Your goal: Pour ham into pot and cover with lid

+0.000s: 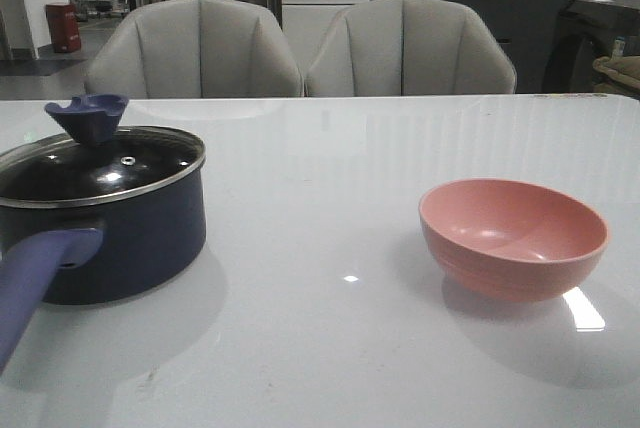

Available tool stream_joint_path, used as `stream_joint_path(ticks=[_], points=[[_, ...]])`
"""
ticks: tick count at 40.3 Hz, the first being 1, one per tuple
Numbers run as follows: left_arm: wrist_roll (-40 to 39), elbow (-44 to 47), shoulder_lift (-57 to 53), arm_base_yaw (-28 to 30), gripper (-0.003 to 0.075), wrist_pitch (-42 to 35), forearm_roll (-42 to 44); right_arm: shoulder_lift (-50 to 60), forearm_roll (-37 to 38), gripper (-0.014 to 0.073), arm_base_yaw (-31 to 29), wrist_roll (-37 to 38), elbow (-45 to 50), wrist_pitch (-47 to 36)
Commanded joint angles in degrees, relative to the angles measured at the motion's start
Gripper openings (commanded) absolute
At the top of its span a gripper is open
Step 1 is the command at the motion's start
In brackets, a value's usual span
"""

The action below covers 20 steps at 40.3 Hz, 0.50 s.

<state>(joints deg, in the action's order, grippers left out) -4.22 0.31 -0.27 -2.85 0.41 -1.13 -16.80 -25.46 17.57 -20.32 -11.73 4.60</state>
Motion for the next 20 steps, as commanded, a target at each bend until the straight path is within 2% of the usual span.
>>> stream_joint_path(ticks=[1, 12, 16, 20], points=[[-0.74, 1.83, -1.28, 0.07, 0.0113, -4.58, 0.03, -0.29, -0.19, 0.0157, 0.02, -0.25, -1.60, -3.88], [-0.74, 1.83, -1.28, 0.07, 0.0113, -4.58, 0.03, -0.29, 0.14, 0.0157, 0.02, -0.31, -1.60, -4.24], [-0.74, 1.83, -1.28, 0.07, 0.0113, -4.58, 0.03, 0.15, 5.51, 0.0157, -1.13, 0.20, -0.87, -5.50], [-0.74, 1.83, -1.28, 0.07, 0.0113, -4.58, 0.03, 0.90, 12.03, 0.0157, -4.36, 5.38, 0.72, -8.35]])
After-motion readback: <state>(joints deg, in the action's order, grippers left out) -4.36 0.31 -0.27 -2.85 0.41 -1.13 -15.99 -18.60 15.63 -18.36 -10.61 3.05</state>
